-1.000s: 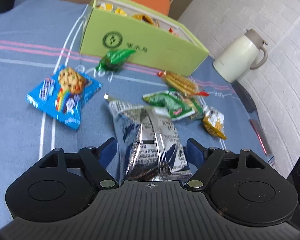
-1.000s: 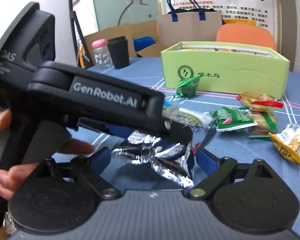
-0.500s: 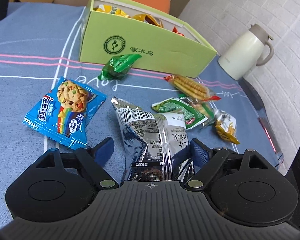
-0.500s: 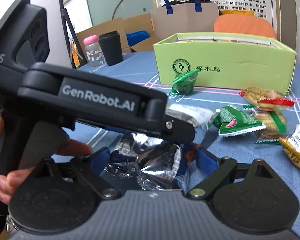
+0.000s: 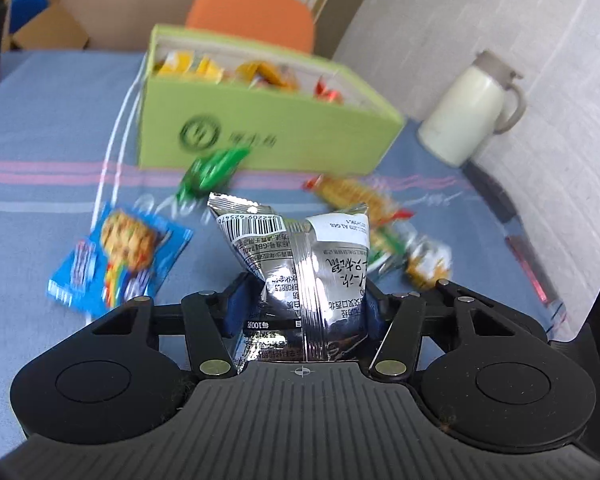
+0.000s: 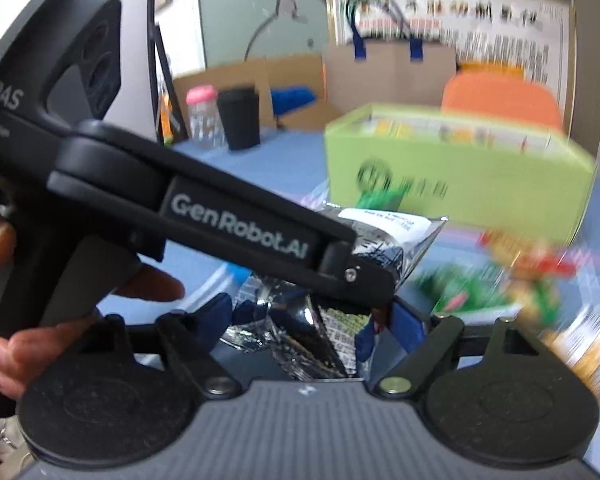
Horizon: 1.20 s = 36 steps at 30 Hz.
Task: Organize snacks
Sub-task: 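Lower the silver foil bag into the green box and release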
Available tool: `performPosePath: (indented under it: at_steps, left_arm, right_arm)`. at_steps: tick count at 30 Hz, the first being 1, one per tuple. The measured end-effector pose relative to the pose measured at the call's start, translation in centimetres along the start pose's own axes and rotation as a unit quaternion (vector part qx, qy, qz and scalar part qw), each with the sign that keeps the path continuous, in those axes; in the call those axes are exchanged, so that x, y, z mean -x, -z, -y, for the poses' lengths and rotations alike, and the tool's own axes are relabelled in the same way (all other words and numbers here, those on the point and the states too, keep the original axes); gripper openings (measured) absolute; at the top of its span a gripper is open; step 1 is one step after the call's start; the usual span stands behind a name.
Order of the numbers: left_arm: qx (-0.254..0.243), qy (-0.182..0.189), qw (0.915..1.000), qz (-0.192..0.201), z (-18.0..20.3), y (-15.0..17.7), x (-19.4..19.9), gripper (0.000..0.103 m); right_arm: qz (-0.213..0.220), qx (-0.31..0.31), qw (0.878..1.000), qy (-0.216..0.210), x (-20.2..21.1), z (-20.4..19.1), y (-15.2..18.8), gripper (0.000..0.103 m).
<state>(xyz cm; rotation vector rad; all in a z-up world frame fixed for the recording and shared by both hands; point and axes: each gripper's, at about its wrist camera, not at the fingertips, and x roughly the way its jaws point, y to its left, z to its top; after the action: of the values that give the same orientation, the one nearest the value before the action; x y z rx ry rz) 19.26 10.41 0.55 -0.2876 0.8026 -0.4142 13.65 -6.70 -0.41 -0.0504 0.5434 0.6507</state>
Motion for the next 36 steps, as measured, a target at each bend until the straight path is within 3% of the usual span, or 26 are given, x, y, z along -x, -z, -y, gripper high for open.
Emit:
performPosePath:
  at_steps: [3,8,11,15,18,19,22,23,30,33,36]
  left_arm:
    - [-0.015,0.016,0.9995,0.023,1.1,-3.5,-0.4,0.038]
    - [-0.029,0.036,0.9982,0.039,3.0,-12.5,-4.2,0.039]
    - [-0.039,0.025,0.9986,0.027,4.2,-17.0,-8.0,0.039]
    - [-0.042,-0.003,0.9991,0.005,4.5,-20.2,-13.6,0.039]
    - [-0.046,-0.052,0.9975,-0.011,3.8,-20.6,-17.4,0.04]
    - [-0.052,-0.067,0.9963,-0.017,3.6,-20.4,-18.4,0.044]
    - [-0.068,-0.076,0.9947,-0.009,3.5,-19.6,-19.5,0.055]
    - [-0.064,-0.075,0.995,-0.009,3.5,-19.7,-19.2,0.064]
    - [-0.043,-0.022,0.996,0.075,4.5,-18.7,-10.8,0.079]
    - [-0.053,-0.009,0.9949,0.085,5.3,-15.7,-7.4,0.081]
    - [-0.047,0.007,0.996,0.075,5.4,-11.5,-5.6,0.081]
  right_arm:
    - [0.025,0.02,0.999,0.015,-0.2,2.2,-3.2,0.085]
    - [0.047,0.054,0.995,0.063,-2.9,7.5,-9.2,0.087]
    - [0.03,0.031,0.997,0.06,-5.4,12.2,-11.8,0.087]
    - [-0.004,0.015,0.998,0.063,-9.2,16.6,-13.0,0.085]
    - [-0.029,0.018,0.998,0.059,-11.9,18.1,-12.3,0.083]
    - [-0.044,0.017,0.997,0.054,-12.9,18.5,-11.8,0.083]
    - [-0.035,-0.002,0.998,0.047,-13.2,19.5,-11.2,0.091]
    - [-0.034,-0.009,0.998,0.048,-12.7,19.6,-11.4,0.093]
    - [0.057,-0.032,0.995,0.071,-1.5,18.2,-9.6,0.093]
    - [0.061,-0.055,0.994,0.065,2.1,16.8,-6.4,0.093]
    - [0.035,-0.085,0.995,0.041,3.2,14.1,-3.1,0.093]
